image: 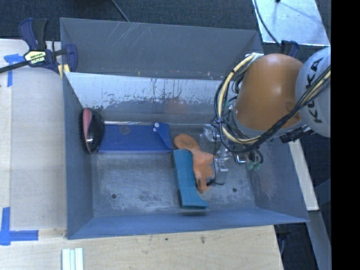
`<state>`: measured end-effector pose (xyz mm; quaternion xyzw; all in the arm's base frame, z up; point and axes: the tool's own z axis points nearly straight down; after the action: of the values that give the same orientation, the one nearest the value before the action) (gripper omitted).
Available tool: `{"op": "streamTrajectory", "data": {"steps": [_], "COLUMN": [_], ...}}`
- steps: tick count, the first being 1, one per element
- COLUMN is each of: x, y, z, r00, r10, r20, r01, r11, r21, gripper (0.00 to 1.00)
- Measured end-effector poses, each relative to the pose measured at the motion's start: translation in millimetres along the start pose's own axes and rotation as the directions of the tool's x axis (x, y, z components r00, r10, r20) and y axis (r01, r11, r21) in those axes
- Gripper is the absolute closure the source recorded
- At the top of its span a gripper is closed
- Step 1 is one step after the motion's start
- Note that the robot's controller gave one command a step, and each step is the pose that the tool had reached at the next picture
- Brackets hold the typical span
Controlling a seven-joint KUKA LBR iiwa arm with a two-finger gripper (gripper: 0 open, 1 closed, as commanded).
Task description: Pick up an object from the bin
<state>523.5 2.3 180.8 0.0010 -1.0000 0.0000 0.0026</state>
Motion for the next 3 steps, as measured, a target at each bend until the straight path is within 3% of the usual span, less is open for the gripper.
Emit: {"op": "streamTrajectory", "data": {"steps": [1,2,3], "x": [-1.5,-18.5,-57.0], "y": [0,-18,-36], "z": [-5,36,86], "r00": [1.0,0.997,0.997], "r10": [0.0,0.08,0.078], "r20": [0.009,0.013,0.01], "r01": [0.0,-0.08,-0.078], "r11": [1.0,0.997,0.997], "r21": [0.0,-0.001,0.0], "gripper": [0.0,0.0,1.0]}}
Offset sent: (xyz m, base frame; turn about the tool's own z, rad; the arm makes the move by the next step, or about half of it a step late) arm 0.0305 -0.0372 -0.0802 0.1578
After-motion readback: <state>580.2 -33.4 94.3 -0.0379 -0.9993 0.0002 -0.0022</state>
